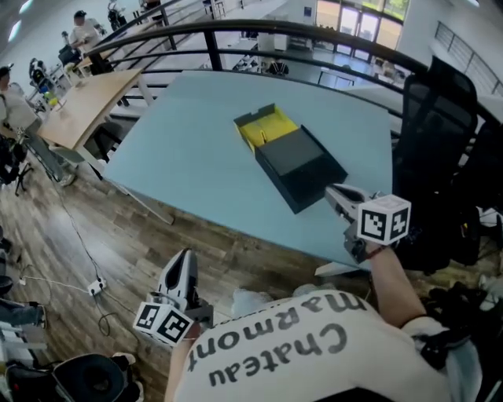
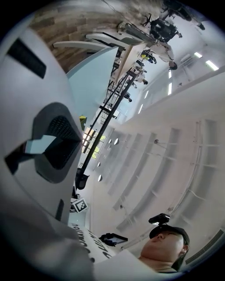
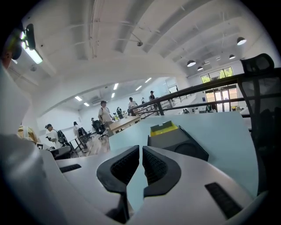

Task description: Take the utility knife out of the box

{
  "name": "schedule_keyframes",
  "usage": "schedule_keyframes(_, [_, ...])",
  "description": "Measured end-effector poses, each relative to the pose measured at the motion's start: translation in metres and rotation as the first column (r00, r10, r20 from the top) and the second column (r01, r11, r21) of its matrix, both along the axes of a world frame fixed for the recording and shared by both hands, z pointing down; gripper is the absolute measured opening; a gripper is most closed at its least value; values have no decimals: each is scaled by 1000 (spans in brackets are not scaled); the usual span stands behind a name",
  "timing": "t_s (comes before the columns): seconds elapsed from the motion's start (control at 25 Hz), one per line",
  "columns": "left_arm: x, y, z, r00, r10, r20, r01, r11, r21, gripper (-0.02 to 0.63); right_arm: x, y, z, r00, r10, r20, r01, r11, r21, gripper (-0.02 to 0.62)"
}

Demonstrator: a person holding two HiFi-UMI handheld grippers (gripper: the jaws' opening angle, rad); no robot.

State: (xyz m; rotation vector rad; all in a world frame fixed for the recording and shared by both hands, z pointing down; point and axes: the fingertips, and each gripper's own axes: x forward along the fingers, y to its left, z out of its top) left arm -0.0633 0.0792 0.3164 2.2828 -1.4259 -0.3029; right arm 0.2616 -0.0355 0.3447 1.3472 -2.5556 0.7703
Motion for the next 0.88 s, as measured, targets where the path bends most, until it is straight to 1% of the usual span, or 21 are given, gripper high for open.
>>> schedule_keyframes(0.12, [-6,-22,5,998,44,55,-44,999,-5,2,-14,-14,11,1000,17,12,-16,999,-33,48])
schedule_keyframes(0.2, [-13,-40,9,995,70,71,-71,997,4,2,-21,-20,16,999,34,-3,-34,999,-41,48])
schedule_keyframes(0.28, [-20,-64,13,992,117,56,-117,993,-8,2,-24,-25,18,997,74,-25,-75,996,-44,48])
schedule_keyframes(0.36, [-28,-88,10,984,174,45,-173,985,-23,2,-28,-30,16,993,119,-23,-120,991,-52,48])
schedule_keyframes(0.48, [-43,-116,-2,970,236,57,-235,972,-15,2,-36,-35,8,983,184,-9,-184,981,-55,48])
schedule_keyframes(0.6, [-64,-136,-7,965,259,41,-259,966,-7,2,-54,-35,-4,975,222,3,-222,974,-35,48])
schedule_keyframes(0.72, [-80,-151,-8,959,281,28,-281,960,-8,2,-74,-38,-10,972,235,-15,-236,972,-20,48])
schedule_keyframes(0.88, [-92,-164,-12,943,328,51,-328,945,-3,2,-83,-44,-11,957,290,-3,-290,957,-11,48])
